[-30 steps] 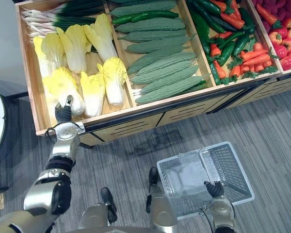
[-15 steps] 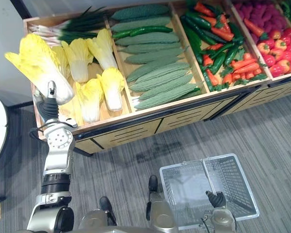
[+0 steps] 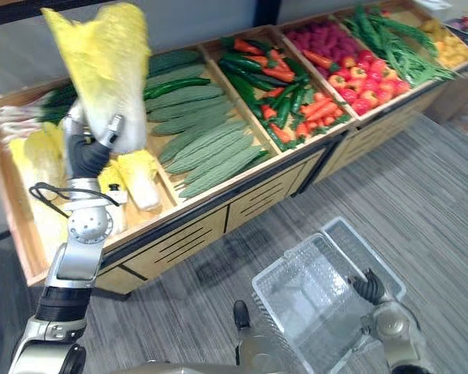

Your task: Pick vegetable in the basket

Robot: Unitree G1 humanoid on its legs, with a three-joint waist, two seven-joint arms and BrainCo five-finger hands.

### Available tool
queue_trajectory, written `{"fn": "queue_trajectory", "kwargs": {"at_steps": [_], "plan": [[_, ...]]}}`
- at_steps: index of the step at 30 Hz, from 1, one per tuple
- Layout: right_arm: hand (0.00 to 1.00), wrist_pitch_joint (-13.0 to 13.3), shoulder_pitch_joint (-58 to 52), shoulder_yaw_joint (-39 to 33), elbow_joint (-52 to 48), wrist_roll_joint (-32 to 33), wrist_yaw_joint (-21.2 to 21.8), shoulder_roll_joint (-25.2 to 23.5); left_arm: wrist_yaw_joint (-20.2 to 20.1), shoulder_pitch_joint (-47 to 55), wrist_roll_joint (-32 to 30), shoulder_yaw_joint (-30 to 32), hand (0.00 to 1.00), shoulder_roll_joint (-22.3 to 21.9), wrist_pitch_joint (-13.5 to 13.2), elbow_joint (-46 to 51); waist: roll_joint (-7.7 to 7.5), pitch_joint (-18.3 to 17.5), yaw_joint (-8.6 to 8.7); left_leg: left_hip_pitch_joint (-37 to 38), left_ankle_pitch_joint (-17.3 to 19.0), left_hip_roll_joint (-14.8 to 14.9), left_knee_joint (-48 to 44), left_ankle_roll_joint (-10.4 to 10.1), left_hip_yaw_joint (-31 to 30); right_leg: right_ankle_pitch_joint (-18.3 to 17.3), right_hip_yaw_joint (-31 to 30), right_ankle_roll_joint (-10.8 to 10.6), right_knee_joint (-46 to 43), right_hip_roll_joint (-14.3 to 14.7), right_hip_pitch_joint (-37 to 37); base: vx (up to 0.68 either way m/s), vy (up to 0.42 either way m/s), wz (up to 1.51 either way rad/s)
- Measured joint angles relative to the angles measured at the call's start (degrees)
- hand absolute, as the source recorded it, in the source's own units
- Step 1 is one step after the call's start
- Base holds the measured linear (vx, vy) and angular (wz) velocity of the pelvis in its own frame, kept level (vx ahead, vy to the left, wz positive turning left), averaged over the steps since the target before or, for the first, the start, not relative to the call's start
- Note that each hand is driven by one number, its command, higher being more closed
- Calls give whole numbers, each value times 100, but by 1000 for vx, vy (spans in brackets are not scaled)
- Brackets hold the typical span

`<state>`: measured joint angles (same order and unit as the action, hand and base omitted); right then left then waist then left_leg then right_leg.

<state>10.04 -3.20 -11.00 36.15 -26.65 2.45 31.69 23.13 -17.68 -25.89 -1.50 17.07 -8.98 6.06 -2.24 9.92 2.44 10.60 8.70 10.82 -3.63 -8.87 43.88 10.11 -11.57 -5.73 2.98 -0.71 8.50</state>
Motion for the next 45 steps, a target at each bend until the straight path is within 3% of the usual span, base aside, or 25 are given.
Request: {"fn": "queue_trajectory", "kwargs": {"at_steps": [7, 11, 15, 21, 27, 29, 36, 45], "plan": [[100, 137, 631, 1252, -874, 75, 353, 663, -659, 22, 90, -855, 100, 203, -450, -6, 20, -14, 41, 351, 500, 180, -588, -136, 1146, 166, -1025, -79, -1, 372, 80, -42, -18, -81], [100, 254, 650, 1503, -1563, 259, 488, 1098, -1007, -6, 111, -1429, 100, 221, -579, -5, 186, -150, 50, 459, 676, 299, -858, -237, 1655, 220, -1391, -91, -1, 562, 153, -14, -25, -55], [100, 282, 688, 1751, -1942, 552, 577, 1483, -1327, -142, 531, -2015, 100, 446, -752, 89, 356, -275, 55, 562, 762, 443, -1006, -338, 1947, 238, -1556, -72, -8, 716, 148, 2, -22, -30], [100, 465, 936, 2439, -2282, 697, 693, 1992, -1666, -392, 563, -2902, 100, 745, -1201, 152, 459, -354, 161, 580, 865, 596, -1258, -387, 2143, 244, -1694, -65, -12, 841, 183, -17, -41, -16], [100, 554, 1177, 2727, -2528, 1095, 715, 2314, -1978, -415, 562, -3641, 100, 910, -1338, 34, 529, -441, 242, 662, 928, 675, -1403, -456, 2446, 288, -1934, -67, -16, 996, 237, 12, -27, -27], [100, 542, 1324, 2835, -2613, 1197, 855, 2417, -2067, -438, 559, -3808, 100, 943, -1342, -33, 563, -484, 348, 666, 939, 688, -1431, -473, 2501, 290, -1989, -71, -18, 1029, 263, 24, -29, -14], [100, 548, 1477, 3078, -2890, 1556, 955, 2527, -2311, -504, 547, -4376, 100, 1086, -1398, -271, 565, -585, 397, 739, 952, 683, -1455, -494, 2712, 353, -2146, -48, -31, 1107, 326, 14, -24, -15], [100, 568, 1557, 3363, -3041, 1651, 1078, 2623, -2356, -570, 398, -4853, 100, 1060, -1504, -913, 542, -685, 535, 743, 956, 678, -1455, -500, 2747, 353, -2168, -51, -32, 1112, 324, 1, -8, -2]]}}
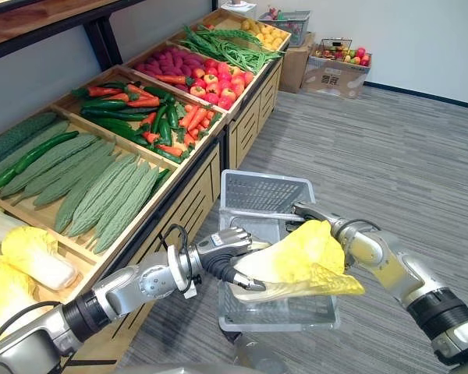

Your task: Pick vegetable in the basket

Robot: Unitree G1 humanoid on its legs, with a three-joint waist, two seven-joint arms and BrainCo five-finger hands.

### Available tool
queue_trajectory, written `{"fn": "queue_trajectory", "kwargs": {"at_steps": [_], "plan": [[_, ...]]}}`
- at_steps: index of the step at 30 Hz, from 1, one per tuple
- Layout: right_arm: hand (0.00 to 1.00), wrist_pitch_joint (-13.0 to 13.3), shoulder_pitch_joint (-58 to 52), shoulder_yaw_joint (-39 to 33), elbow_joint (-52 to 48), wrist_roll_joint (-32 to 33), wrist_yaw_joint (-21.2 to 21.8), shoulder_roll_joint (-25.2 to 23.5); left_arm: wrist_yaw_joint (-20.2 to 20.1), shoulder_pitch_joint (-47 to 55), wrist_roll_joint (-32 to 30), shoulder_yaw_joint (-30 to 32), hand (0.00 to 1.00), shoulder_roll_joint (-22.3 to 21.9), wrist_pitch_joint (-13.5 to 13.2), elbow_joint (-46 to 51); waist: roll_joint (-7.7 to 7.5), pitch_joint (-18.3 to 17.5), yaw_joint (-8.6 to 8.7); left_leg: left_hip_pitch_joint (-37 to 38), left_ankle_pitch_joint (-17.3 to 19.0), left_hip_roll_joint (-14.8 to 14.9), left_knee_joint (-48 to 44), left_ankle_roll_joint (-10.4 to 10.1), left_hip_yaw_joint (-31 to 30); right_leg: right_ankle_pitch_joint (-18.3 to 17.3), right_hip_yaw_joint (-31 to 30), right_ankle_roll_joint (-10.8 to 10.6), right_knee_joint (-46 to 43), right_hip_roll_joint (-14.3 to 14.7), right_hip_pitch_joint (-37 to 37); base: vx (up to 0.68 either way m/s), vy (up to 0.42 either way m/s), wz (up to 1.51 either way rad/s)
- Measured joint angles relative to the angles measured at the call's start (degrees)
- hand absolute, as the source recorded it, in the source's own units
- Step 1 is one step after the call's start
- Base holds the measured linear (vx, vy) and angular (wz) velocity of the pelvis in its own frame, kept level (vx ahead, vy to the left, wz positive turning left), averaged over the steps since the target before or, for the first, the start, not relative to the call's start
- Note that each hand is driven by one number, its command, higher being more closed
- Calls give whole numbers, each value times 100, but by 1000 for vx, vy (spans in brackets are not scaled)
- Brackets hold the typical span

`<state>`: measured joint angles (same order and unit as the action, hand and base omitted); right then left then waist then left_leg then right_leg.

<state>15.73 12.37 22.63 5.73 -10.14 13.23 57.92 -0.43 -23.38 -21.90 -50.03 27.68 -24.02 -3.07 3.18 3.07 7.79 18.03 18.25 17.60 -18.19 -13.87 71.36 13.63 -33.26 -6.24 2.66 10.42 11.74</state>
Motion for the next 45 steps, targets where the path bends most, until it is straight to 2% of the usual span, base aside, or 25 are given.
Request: {"fn": "queue_trajectory", "kwargs": {"at_steps": [4, 8, 17, 27, 30, 31, 40, 45], "plan": [[100, 2, 108, 104, -50, 8, 61, 17, -2, -152, -203, -206, 100, -115, -6, -424, 5, -7, 28, 19, -4, 1, -4, 4, 10, -1, 2, -1, -2, 0, 14, 0, 0, 0], [100, 0, 455, 337, -39, 132, 112, 15, -1, -215, -418, -190, 100, -366, -7, -884, 17, -15, 149, 20, -5, 5, -13, 6, 34, -5, 1, -2, -20, 14, 42, 2, -6, -2], [100, -1, 898, 728, -61, 399, 183, 3, 17, -397, -827, -93, 100, -764, 136, -1777, 17, -15, 290, 69, -5, 69, -105, 4, 209, -71, 28, 36, -84, 100, 115, 6, -34, -9], [100, -34, 1193, 1075, -193, 580, 458, 10, 39, -521, -1323, 83, 100, -1167, 274, -2614, 15, -14, 297, 76, -7, 110, -137, -7, 386, -61, 323, 26, -199, 148, 300, 2, -31, -8], [100, -51, 1288, 1180, -280, 662, 511, 13, 184, -561, -1339, 159, 100, -1187, 352, -2799, 13, -12, 300, 49, -7, 159, -200, -7, 394, -61, 356, 27, -198, 154, 318, 10, -39, 4], [100, -52, 1296, 1181, -334, 671, 557, 14, 220, -561, -1389, 229, 0, -1188, 359, -2855, 9, -10, 297, 39, -7, 167, -202, -7, 389, -62, 368, 28, -198, 153, 324, 7, -32, 5], [100, -81, 1308, 1203, -726, 899, 746, 259, 398, -614, -1554, 601, 0, -1389, 596, -3222, -23, 13, 292, -76, -7, 215, -209, -7, 341, -76, 470, 54, -198, 140, 402, 11, -29, 4], [100, -152, 1168, 1123, -734, 900, 844, 285, 410, -694, -1555, 660, 0, -1435, 632, -3268, -57, 62, 284, -110, -5, 215, -206, -9, 312, -59, 509, 82, -185, 110, 400, 4, -10, 4]]}}
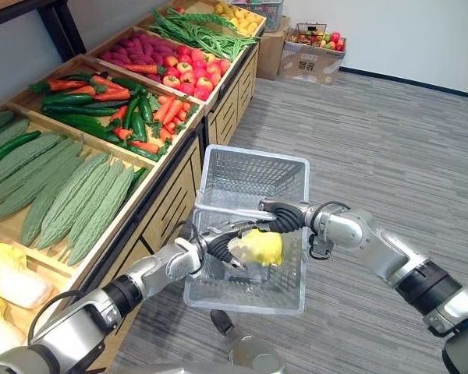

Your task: Pick vegetable in the basket

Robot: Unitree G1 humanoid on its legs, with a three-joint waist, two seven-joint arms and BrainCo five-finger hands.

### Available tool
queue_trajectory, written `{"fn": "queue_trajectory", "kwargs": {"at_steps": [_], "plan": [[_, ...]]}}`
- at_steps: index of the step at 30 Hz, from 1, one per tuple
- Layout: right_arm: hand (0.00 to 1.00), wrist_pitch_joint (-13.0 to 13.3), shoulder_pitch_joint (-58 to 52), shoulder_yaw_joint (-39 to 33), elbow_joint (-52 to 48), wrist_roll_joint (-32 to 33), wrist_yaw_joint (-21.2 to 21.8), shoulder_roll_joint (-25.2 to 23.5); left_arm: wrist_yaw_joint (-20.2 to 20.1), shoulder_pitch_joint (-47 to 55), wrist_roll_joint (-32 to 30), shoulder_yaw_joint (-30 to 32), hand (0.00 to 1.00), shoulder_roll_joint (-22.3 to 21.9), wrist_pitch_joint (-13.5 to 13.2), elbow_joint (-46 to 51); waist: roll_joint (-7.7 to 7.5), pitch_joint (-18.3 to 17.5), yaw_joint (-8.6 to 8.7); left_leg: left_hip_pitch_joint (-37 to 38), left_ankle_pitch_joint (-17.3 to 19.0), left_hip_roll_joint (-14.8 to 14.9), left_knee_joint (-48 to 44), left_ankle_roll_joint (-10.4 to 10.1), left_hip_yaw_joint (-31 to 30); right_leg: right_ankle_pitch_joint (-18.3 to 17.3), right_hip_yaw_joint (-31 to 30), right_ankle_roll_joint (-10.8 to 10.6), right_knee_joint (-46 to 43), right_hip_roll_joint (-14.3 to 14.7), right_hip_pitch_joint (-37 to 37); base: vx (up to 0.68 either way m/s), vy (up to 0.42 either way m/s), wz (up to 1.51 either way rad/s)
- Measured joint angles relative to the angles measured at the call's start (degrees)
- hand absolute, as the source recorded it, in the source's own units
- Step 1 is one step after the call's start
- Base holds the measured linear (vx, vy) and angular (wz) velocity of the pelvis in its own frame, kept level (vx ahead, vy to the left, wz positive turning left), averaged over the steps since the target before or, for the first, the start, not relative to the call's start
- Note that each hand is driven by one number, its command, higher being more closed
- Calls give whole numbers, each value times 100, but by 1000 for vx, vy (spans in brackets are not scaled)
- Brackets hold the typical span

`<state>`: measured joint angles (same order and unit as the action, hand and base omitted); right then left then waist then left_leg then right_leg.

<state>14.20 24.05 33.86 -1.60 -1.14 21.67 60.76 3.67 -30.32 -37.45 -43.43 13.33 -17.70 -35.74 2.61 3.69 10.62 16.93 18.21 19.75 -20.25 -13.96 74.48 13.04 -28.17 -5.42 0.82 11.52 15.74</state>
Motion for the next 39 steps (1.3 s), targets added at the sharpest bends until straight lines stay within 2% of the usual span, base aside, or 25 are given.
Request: {"fn": "queue_trajectory", "kwargs": {"at_steps": [4, 6, 9, 10, 15, 16, 17, 19, 20, 23, 25, 27, 31, 35, 39], "plan": [[100, 0, -589, -457, -68, 6, 7, -24, 3, -52, 7, 7, 0, -147, 39, 18, -42, 29, -24, -122, 6, -6, 15, -1, -147, 2, 113, 1, 55, -96, 7, -16, -27, 19], [100, 1, -1042, -1038, -92, -28, -6, -199, 3, -55, 25, 0, 0, -195, 40, 367, -86, 84, -83, -192, 15, -8, 7, 17, -242, 19, 184, 19, 67, -153, 5, -30, -25, 20], [100, 0, -1422, -1492, -69, -134, -51, -433, 3, -55, 120, -31, 0, -218, 28, 935, -89, 109, -151, -270, 21, -6, 5, 30, -351, 20, 283, 19, 68, -214, 7, -32, -19, 24], [100, 9, -1561, -1659, -20, -248, -104, -579, 4, -54, 147, -51, 0, -222, 47, 1239, -88, 127, -155, -312, 23, -5, 7, 34, -436, 20, 362, 19, 68, -255, 5, -30, -17, 31], [100, 145, -2036, -2341, 96, -581, -169, -1326, -199, -30, 545, -192, 0, -107, 238, 1510, -86, 218, -181, -477, 33, -6, -7, 59, -725, 19, 605, 19, 71, -409, 3, -43, -21, 32], [100, 200, -2128, -2684, 280, -784, -328, -1697, -317, 42, 850, -217, 0, 88, 266, 1853, -78, 271, -190, -551, 33, -5, -23, 70, -847, 18, 709, 18, 72, -473, 6, -68, -34, 37], [100, 203, -2161, -2789, 363, -810, -426, -1800, -355, 71, 1013, -217, 0, 149, 265, 2003, -64, 284, -198, -584, 35, 0, -33, 82, -917, 18, 759, 19, 72, -502, 5, -58, -30, 39], [100, 62, -2163, -3119, 792, -986, -680, -2092, -405, 164, 1291, -308, 0, 291, 141, 2831, -59, 296, -280, -663, 31, 5, -42, 101, -1034, 17, 873, 18, 72, -556, 7, -42, -27, 36], [100, -176, -2143, -3418, 1283, -1030, -884, -2316, -409, 221, 1548, -522, 0, 255, -191, 3693, -58, 296, -415, -703, 48, 30, -89, 145, -1142, 16, 969, 18, 72, -603, 1, -56, -33, 37], [100, -432, -2152, -3816, 1736, -1234, -1117, -2685, -410, 430, 1972, -669, 0, 136, -678, 4536, -61, 299, -513, -789, 73, 52, -154, 193, -1328, 16, 1122, 18, 98, -689, -63, -58, -20, 34], [100, -490, -2206, -4069, 2063, -1250, -1233, -2893, -407, 547, 2184, -660, 0, 177, -719, 4638, -51, 307, -551, -793, 87, 67, -188, 215, -1438, 9, 1230, 20, 105, -736, -150, -67, -17, 28], [100, -641, -2306, -4508, 2392, -1252, -1413, -3104, -416, 713, 2391, -635, 0, 419, -711, 4642, -53, 320, -633, -866, 81, 49, -199, 237, -1632, -1, 1373, 22, 105, -832, -204, -100, -24, 39], [100, -686, -2426, -5356, 2882, -1248, -1763, -3448, -420, 1237, 2832, -329, 0, 585, -657, 4855, -59, 326, -699, -1128, 26, 9, -196, 327, -2064, -15, 1736, 37, 108, -1015, -204, -68, -26, 56], [100, -794, -2637, -6154, 3401, -1228, -2026, -3714, -393, 1527, 3274, 238, 0, 615, -654, 5270, -73, 334, -929, -1390, -49, -49, -197, 441, -2692, -45, 2297, 39, 142, -1266, -384, -56, -9, 72], [100, -819, -2842, -6416, 3704, -1175, -2034, -3999, -380, 1989, 3287, 807, 0, 643, -612, 5606, -130, 362, -1034, -1545, -110, -146, -159, 524, -3170, -143, 2726, -6, 124, -1466, -545, -46, 10, 68]]}}
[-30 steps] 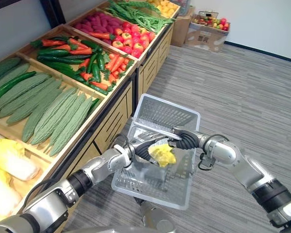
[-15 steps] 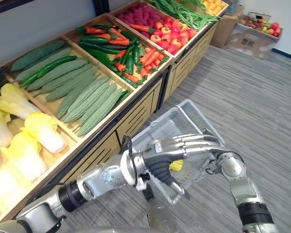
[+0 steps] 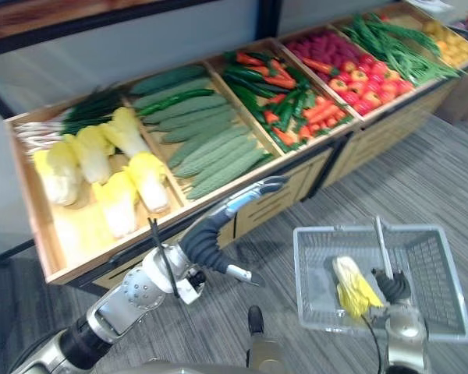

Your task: Pick vegetable in the basket

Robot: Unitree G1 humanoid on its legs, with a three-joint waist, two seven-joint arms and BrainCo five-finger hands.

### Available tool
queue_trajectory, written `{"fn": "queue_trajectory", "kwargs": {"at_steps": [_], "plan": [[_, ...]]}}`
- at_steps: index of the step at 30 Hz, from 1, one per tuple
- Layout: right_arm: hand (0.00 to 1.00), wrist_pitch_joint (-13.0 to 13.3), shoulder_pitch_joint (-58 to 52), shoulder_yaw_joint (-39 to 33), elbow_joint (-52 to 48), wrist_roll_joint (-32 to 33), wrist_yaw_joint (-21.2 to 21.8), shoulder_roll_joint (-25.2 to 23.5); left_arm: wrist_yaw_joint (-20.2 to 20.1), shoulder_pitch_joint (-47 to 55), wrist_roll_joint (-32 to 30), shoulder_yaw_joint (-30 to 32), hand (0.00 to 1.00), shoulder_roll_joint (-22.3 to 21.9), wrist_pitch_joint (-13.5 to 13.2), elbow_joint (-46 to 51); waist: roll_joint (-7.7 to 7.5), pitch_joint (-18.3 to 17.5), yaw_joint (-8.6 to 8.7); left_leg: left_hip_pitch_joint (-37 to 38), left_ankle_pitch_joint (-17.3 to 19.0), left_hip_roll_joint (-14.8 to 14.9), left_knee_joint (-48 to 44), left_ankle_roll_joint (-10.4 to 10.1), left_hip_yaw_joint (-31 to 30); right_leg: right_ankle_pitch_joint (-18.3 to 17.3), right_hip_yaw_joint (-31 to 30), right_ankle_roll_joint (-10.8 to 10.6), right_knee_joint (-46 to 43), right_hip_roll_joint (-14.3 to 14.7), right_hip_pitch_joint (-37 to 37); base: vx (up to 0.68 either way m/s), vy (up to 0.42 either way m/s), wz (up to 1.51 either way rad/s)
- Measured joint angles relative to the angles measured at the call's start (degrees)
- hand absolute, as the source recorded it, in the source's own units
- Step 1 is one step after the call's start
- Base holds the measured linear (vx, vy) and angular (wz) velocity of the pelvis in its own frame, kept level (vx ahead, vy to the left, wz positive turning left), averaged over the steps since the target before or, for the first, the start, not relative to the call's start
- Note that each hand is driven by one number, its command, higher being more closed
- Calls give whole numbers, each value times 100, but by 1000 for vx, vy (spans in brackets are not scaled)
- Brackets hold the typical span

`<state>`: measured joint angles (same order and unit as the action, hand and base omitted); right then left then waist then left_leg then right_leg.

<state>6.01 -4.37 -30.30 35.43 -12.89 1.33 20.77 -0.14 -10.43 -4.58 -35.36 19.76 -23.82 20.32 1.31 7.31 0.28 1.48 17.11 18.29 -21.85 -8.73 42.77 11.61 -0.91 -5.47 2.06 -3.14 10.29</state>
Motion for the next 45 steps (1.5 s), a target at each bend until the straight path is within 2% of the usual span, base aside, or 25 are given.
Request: {"fn": "queue_trajectory", "kwargs": {"at_steps": [3, 5, 6, 9, 14, 21, 23, 25, 27, 29, 31, 34, 40, 45], "plan": [[100, 1, -77, -166, 351, 43, -2, -190, 37, 448, 11, 678, 0, -74, 27, 270, -15, -2, -94, -113, -151, -248, 235, 90, -349, -26, 278, -33, 2, -228, -39, -33, 31, 57], [100, 7, -210, -330, 689, 55, -12, -399, 234, 830, 14, 1485, 0, -281, 87, 325, -61, -30, -209, -185, -289, -432, 497, 167, -611, -96, 494, -41, 30, -358, -74, 8, 11, 63], [100, 18, -237, -339, 814, 58, -24, -433, 269, 924, 13, 1710, 0, -350, 98, 328, -75, -42, -214, -219, -339, -475, 561, 184, -709, -96, 567, -41, 63, -386, -96, 36, -4, 72], [100, 11, -215, -741, 1633, 58, -112, -640, 732, 1381, -19, 2932, 0, -642, 237, 223, -157, -88, -228, -237, -675, -691, 994, 249, -1166, -96, 951, -39, 194, -499, -285, 58, -12, 68], [100, 16, -188, -1078, 2277, 253, -224, -779, 1420, 1617, -143, 4611, 0, -1039, 591, -606, -280, -295, -275, -230, -888, -887, 1341, 337, -1463, -100, 1183, -45, 287, -552, -395, 64, -8, 31], [100, 21, -267, -1188, 2613, 436, -455, -1101, 2034, 1729, -597, 5841, 0, -1210, 1071, -1584, -621, -536, -232, -241, -1030, -1036, 1590, 395, -1876, -167, 1540, -92, 329, -676, -581, 17, 5, 32], [100, 30, -273, -1185, 2552, 437, -489, -1183, 2144, 1753, -802, 6126, 0, -1263, 1118, -2063, -578, -551, -214, -219, -1061, -1072, 1645, 419, -1973, -194, 1641, -88, 329, -727, -655, -6, 6, 26], [100, 29, -395, -1125, 2361, 439, -523, -1265, 2248, 1759, -794, 6452, 0, -1290, 1325, -2846, -502, -645, -199, -203, -1088, -1110, 1728, 431, -2002, -211, 1690, -64, 331, -759, -664, -2, 10, 15], [100, 29, -472, -961, 2221, 442, -585, -1297, 2295, 1762, -768, 6785, 0, -1296, 1413, -3540, -446, -683, -203, -175, -1107, -1132, 1804, 412, -2016, -252, 1753, -13, 331, -777, -677, 1, 4, 5], [100, 29, -486, -789, 2099, 439, -593, -1303, 2340, 1734, -517, 7215, 0, -1292, 1518, -4743, -388, -736, -181, -99, -1148, -1158, 1933, 389, -2015, -293, 1791, -13, 334, -785, -699, -1, -2, 2], [100, 30, -475, -734, 2102, 439, -593, -1333, 2311, 1705, -354, 7426, 0, -1290, 1573, -5637, -392, -757, -186, -26, -1186, -1173, 2034, 379, -2039, -327, 1839, -20, 389, -776, -768, 11, -15, 7], [100, 38, -410, -735, 2185, 439, -595, -1405, 2064, 1710, -219, 7705, 0, -1292, 1627, -6808, -429, -808, -181, -24, -1262, -1190, 2177, 358, -2144, -372, 1923, -46, 391, -768, -772, 23, -22, 18], [100, 54, -143, -704, 2494, 430, -593, -1382, 1608, 1789, -302, 7913, 0, -1288, 1838, -7802, -439, -809, -184, 59, -1323, -1248, 2265, 395, -2148, -357, 1900, -81, 398, -755, -759, 51, -5, 0], [100, 49, 36, -633, 2761, 421, -584, -1257, 1264, 1730, -346, 7644, 0, -1278, 1895, -8071, -437, -804, -133, 75, -1312, -1276, 2279, 394, -2154, -358, 1875, -80, 401, -761, -755, -1, -4, -1]]}}
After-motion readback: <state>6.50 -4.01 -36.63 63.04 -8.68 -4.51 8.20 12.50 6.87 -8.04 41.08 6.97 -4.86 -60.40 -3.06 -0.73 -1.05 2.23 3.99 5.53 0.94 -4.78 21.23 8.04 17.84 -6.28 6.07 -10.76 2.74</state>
